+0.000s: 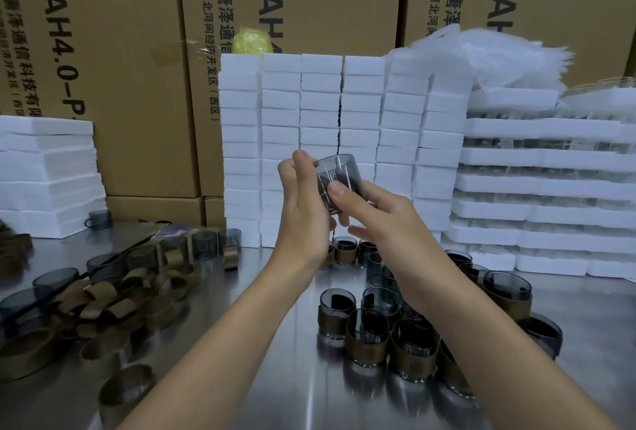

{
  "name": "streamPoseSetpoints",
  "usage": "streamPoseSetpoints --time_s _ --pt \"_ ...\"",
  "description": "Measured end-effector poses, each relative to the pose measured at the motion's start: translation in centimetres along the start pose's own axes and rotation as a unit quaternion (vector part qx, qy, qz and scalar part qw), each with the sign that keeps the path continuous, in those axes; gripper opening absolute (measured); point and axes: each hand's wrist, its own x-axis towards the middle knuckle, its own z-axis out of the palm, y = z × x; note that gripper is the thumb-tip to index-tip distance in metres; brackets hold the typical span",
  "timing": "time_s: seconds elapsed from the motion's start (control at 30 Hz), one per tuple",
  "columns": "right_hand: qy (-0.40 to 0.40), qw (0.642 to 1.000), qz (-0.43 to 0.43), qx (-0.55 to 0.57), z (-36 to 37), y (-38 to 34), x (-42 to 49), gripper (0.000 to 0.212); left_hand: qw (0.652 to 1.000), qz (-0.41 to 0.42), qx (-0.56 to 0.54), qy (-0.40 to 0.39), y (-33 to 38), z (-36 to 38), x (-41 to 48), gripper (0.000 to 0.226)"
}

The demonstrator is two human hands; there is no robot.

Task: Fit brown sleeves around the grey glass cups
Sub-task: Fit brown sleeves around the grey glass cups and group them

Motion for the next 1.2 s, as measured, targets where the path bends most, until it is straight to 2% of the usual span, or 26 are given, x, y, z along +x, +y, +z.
streamPoseSetpoints --time_s 0.13,0.27,0.43,0.57,0.67,0.73,0.8,0.9,1.0,1.07,1.13,1.2 --pt "0.004 0.999 0.004 0.039 -0.4 -0.2 -0.1 0.026 0.996 -0.054 -0.068 -0.033 0.9 0.7 -0.7 0.079" --pt "0.062 0.99 0.024 0.122 -0.5 0.0 -0.1 0.025 0.997 -0.022 -0.023 -0.071 -0.2 1.4 -1.1 0.063" --pt "0.094 0.97 0.088 0.205 -0.7 0.0 0.0 0.045 0.989 0.07 0.042 -0.122 -0.9 1.7 -2.1 0.041" --pt "0.082 0.971 0.097 0.203 -1.2 0.3 0.3 0.041 0.993 0.067 0.009 -0.095 -1.1 2.0 -2.3 0.039" --pt "0.029 0.979 0.079 0.188 -2.2 0.3 0.3 0.046 0.997 0.016 -0.035 -0.072 -1.2 2.5 -2.2 0.035" --pt "0.006 0.99 0.063 0.127 -3.2 0.3 0.4 0.061 0.994 -0.044 -0.091 -0.05 -1.2 2.5 -2.0 0.032" --pt "-0.006 0.998 0.053 0.035 -4.1 0.4 0.4 0.066 0.989 -0.088 -0.106 -0.045 -1.4 2.0 -1.5 0.034" --pt "-0.01 0.992 0.049 -0.113 -4.8 0.7 0.4 0.068 0.993 -0.102 -0.034 -0.051 -2.7 1.0 -1.1 0.036" --pt "0.023 0.961 0.04 -0.272 -5.3 1.1 0.2 0.081 0.988 -0.111 0.087 -0.067 -5.5 -0.9 0.0 0.033" --pt "0.04 0.951 0.045 -0.304 -5.7 1.5 -0.6 0.076 0.976 -0.117 0.182 0.003 -8.5 -3.5 1.6 0.025" --pt "0.049 0.948 0.055 -0.31 -6.1 2.1 -2.0 0.076 0.93 -0.124 0.334 0.091 -11.6 -6.9 3.5 0.02" --pt "0.056 0.941 0.058 -0.329 -6.4 2.5 -3.9 0.076 0.856 -0.145 0.481 0.118 -14.2 -10.3 5.1 0.032"
